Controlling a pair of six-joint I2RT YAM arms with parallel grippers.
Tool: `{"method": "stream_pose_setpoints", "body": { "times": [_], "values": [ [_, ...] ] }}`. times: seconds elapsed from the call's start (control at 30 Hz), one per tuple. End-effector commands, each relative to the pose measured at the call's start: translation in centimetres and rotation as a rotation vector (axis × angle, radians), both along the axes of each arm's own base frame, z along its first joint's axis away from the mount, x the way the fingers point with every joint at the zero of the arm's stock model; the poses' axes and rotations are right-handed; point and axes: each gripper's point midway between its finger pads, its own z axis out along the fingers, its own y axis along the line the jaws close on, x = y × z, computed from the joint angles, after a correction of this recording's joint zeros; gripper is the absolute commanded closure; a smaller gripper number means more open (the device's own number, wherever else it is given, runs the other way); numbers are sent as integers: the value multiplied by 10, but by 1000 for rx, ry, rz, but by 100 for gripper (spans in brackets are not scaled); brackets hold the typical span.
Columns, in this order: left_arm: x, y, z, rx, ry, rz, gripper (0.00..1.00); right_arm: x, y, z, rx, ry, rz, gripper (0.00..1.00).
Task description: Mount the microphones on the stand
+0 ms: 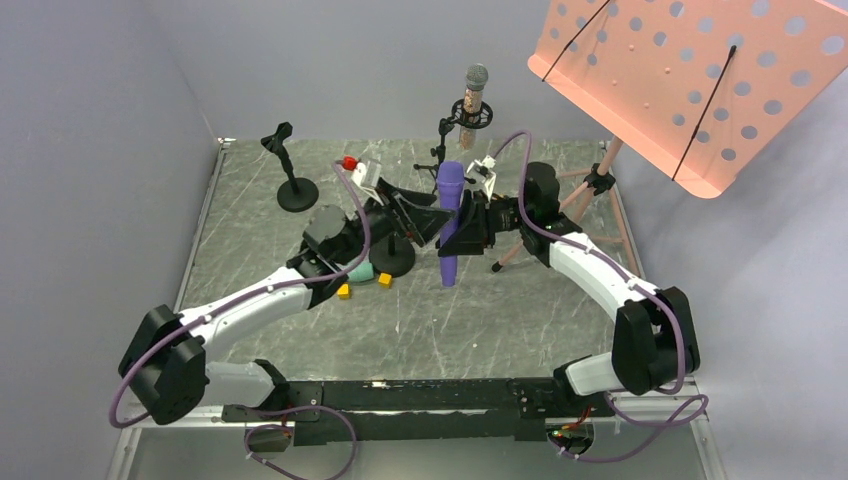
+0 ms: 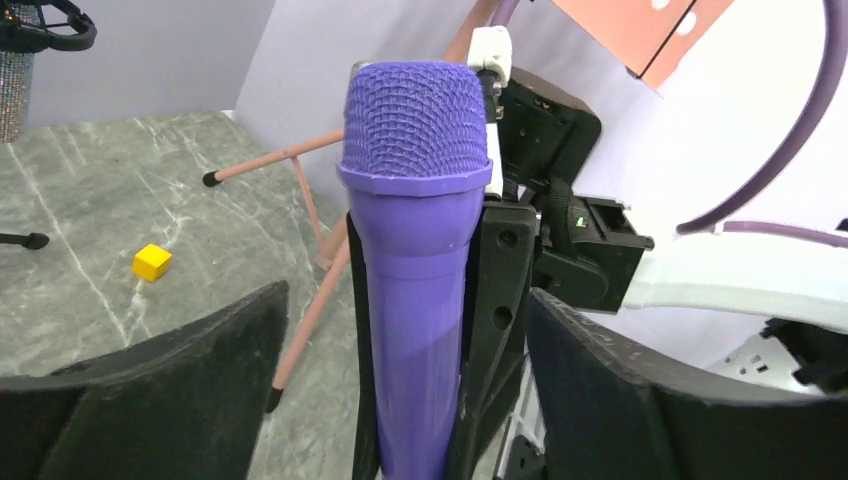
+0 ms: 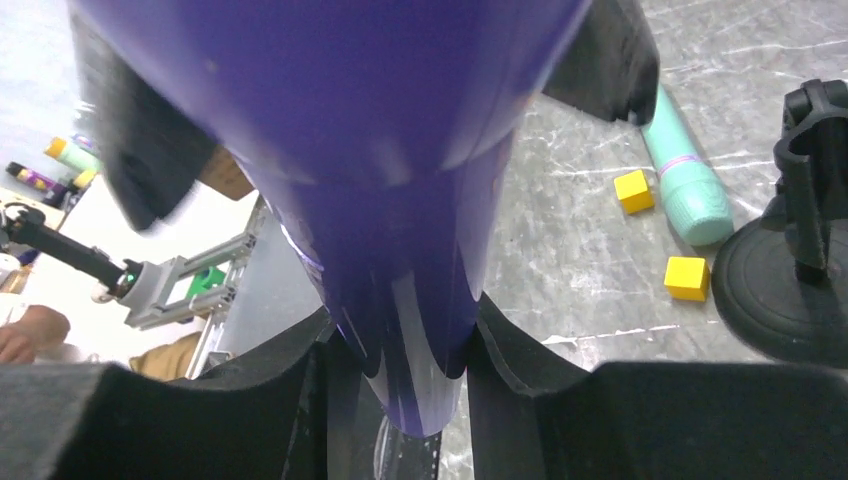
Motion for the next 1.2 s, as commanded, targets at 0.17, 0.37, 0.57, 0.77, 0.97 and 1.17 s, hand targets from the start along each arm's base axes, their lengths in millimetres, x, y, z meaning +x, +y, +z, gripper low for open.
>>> {"method": "stream_pose_setpoints", "body": {
  "times": [0.17, 0.37, 0.57, 0.77, 0.97, 1.17],
  "values": [
    [-33, 9, 13, 191, -78, -258, 1, 0, 6, -17, -131, -203, 47, 91],
    [-31, 18, 8, 223, -71, -296, 1, -3, 8, -27, -172, -252, 72, 91],
    [-23, 17, 0, 244, -48, -271, 9, -5, 10, -31, -182, -258, 88, 91],
    [-18, 10, -6, 214, -34, -284, 23, -6, 11, -32, -180, -262, 96, 91],
    [-15, 5, -17, 206, -8, -301, 37, -6, 10, -31, -181, -267, 94, 91],
    [-15, 4, -25, 230, 9, -314, 50, -4, 11, -33, -187, -265, 92, 91]
  ]
}}
